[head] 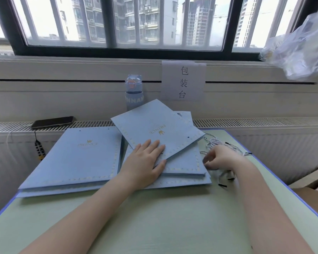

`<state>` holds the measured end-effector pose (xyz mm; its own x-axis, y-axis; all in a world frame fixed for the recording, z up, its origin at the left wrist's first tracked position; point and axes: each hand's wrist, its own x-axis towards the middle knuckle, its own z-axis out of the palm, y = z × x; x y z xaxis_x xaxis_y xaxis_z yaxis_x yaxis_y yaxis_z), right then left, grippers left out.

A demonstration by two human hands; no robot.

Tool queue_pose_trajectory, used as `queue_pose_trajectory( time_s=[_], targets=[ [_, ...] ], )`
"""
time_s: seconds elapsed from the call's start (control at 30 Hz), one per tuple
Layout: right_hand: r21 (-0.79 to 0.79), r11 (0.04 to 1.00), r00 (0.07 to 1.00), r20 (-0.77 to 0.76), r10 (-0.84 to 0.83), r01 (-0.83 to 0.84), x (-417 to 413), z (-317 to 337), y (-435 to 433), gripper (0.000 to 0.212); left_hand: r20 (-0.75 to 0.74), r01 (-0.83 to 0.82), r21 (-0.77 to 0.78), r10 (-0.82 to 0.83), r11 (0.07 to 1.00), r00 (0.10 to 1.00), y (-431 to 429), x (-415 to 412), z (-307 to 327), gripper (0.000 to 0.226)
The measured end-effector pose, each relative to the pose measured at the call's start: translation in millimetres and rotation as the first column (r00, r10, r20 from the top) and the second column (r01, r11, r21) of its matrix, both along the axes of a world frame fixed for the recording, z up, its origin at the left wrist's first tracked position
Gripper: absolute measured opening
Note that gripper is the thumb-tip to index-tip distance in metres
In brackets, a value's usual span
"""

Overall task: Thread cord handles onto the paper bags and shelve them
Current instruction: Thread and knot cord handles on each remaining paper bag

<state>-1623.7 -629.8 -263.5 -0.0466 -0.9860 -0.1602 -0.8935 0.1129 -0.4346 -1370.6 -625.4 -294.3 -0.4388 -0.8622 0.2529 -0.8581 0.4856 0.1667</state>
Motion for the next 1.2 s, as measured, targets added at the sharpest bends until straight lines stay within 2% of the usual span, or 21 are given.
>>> queue_pose_trajectory(
  time_s=[0.1,0.17,0.23,0.27,0.3,0.33,0.4,0.5,0.57,0.67,0.73,0.8,0.9,1.03,1.1,1.17,1.2],
  targets=[
    [-0.018,0.998,0.994,-0.087,-0.063,0.062,-1.1,-8.4,-8.8,0.009,0.017,0.003,-0.006,-0.003,1.000,1.000,1.2,-1.1,-0.2,0.056],
    [-0.155,0.971,0.978,-0.068,-0.197,0.184,-3.5,-11.1,-15.1,0.011,0.022,0.006,-0.007,-0.006,1.000,1.000,1.2,-1.7,0.1,0.056],
    [-0.375,0.857,0.935,0.156,-0.317,0.353,-6.1,-9.3,-16.7,0.014,0.009,0.014,0.005,-0.014,1.000,1.000,0.9,-0.7,1.3,0.056],
    [-0.463,0.778,0.901,0.305,-0.309,0.424,-6.5,-6.6,-16.7,0.015,0.002,0.028,0.015,-0.028,0.999,1.000,1.1,0.2,2.5,0.057],
    [-0.502,0.725,0.861,0.440,-0.255,0.472,-4.8,-2.3,-15.0,0.013,-0.003,0.048,0.027,-0.048,0.998,0.999,1.4,1.4,3.2,0.057],
    [-0.498,0.710,0.809,0.562,-0.172,0.497,-1.6,1.5,-13.6,0.011,-0.003,0.070,0.035,-0.070,0.997,0.998,1.8,2.6,4.0,0.057],
    [-0.434,0.760,0.653,0.757,0.016,0.484,10.4,9.4,-7.6,0.005,-0.008,0.112,0.046,-0.112,0.993,0.994,1.5,5.8,5.4,0.056],
    [-0.356,0.853,0.403,0.895,0.193,0.381,31.8,16.9,1.7,0.008,-0.078,0.184,0.092,-0.177,0.979,0.981,-2.9,13.6,7.4,0.053],
    [-0.338,0.896,0.350,0.908,0.229,0.290,45.9,16.7,6.0,0.005,-0.132,0.227,0.131,-0.210,0.965,0.969,-6.3,18.8,8.3,0.051],
    [-0.341,0.933,0.394,0.877,0.274,0.112,69.6,10.1,11.6,0.003,-0.278,0.237,0.130,-0.194,0.963,0.941,-6.9,18.5,9.4,0.049],
    [-0.356,0.934,0.435,0.846,0.309,0.028,83.2,5.9,15.3,0.004,-0.492,0.221,0.125,-0.133,0.967,0.860,-5.8,16.5,11.1,0.042],
    [-0.371,0.929,0.446,0.832,0.330,0.006,90.8,3.5,16.9,0.004,-0.648,0.222,0.109,-0.100,0.969,0.755,-5.6,16.3,11.7,0.022],
    [-0.374,0.925,0.430,0.846,0.314,0.060,92.1,1.3,15.5,0.006,-0.713,0.184,0.086,-0.068,0.979,0.697,-7.8,17.4,12.0,0.005],
    [-0.369,0.915,0.480,0.840,0.255,0.160,88.5,-2.0,10.8,0.007,-0.758,0.181,0.053,-0.079,0.982,0.647,-7.5,15.2,14.6,0.013],
    [-0.412,0.898,0.619,0.748,0.239,0.151,87.8,-4.3,10.2,0.006,-0.769,0.177,0.030,-0.090,0.984,0.633,-7.2,15.6,15.0,0.017],
    [-0.557,0.826,0.842,0.485,0.234,0.091,86.7,-9.3,9.4,0.005,-0.778,0.179,0.029,-0.091,0.983,0.622,-6.9,16.7,15.0,0.020],
    [-0.647,0.762,0.917,0.325,0.231,0.038,86.8,-11.6,9.2,0.004,-0.780,0.179,0.032,-0.087,0.983,0.620,-6.4,17.0,15.1,0.022]
  ],
)
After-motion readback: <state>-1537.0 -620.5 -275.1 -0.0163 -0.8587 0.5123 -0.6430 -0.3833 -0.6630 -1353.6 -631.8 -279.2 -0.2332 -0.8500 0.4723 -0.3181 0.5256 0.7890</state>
